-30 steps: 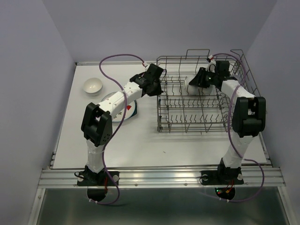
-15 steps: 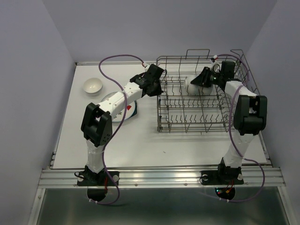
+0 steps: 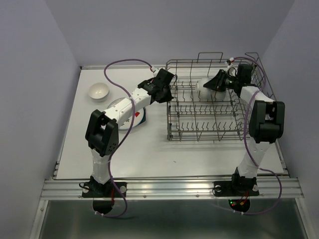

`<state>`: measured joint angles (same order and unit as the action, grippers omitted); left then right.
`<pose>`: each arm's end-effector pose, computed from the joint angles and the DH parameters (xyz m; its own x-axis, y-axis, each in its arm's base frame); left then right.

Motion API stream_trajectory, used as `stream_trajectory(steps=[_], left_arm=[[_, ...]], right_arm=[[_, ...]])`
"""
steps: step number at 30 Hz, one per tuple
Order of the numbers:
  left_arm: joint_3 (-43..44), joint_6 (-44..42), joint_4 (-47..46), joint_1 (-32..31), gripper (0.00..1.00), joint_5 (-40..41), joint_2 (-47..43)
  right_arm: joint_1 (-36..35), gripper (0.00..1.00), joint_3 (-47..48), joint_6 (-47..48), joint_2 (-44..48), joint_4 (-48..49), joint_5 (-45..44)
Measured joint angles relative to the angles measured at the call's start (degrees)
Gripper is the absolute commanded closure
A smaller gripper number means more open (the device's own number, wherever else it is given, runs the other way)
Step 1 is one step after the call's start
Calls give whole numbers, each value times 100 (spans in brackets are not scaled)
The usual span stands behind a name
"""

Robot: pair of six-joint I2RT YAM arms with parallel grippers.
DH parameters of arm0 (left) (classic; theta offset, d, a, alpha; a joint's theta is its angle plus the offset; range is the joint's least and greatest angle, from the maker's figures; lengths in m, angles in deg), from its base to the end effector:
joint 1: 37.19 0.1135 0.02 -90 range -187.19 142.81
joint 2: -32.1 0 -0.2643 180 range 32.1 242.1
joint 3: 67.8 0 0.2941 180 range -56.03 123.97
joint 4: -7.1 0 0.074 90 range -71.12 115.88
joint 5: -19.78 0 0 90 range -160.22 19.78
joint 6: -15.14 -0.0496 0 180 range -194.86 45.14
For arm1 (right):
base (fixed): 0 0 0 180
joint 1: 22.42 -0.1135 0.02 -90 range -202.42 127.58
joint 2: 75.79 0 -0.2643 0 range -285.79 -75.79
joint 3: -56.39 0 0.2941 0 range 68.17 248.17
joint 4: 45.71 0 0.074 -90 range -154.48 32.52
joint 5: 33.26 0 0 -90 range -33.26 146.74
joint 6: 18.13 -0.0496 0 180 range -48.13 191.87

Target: Unload the mixed dishes from the dish rack

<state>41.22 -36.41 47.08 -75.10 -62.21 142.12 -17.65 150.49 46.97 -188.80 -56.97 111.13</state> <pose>0.3967 -0.3002 0.2760 -0.7319 -0.2105 -0.6481 0.0898 0.9130 -0.3979 0.4921 -0.0006 0.2098 -0.7288 0.3068 -0.6121 -0.3805 0.5617 0.7346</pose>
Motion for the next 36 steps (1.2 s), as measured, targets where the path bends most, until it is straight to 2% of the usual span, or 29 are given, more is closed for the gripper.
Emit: stream_trajectory(steps=[6, 15, 18, 23, 26, 33, 34, 36], left_arm=[[-7, 2, 4, 0, 100, 15, -7], [-15, 11, 31, -2, 100, 52, -20], [-15, 26, 46, -2, 100, 87, -24], [-15, 50, 37, -2, 100, 103, -24], [-15, 61, 35, -2, 100, 105, -24], [-11, 66, 42, -2, 99, 105, -24], [4, 66, 55, -2, 93, 103, -22], [50, 63, 103, -2, 88, 98, -9]], right_arm=[[15, 99, -2, -411, -2, 199, 52], [90, 99, -175, -1534, -61, 1067, 260], [107, 99, -175, -1969, -111, 1576, 590], [57, 99, -96, -3088, 9, 3779, 1460], [20, 99, 7, -3499, 15, 4483, 1714], [2, 99, 20, -3893, 15, 5104, 2131], [2, 99, 20, -3904, 26, 5132, 2188], [2, 99, 17, -3895, 66, 5141, 2267]])
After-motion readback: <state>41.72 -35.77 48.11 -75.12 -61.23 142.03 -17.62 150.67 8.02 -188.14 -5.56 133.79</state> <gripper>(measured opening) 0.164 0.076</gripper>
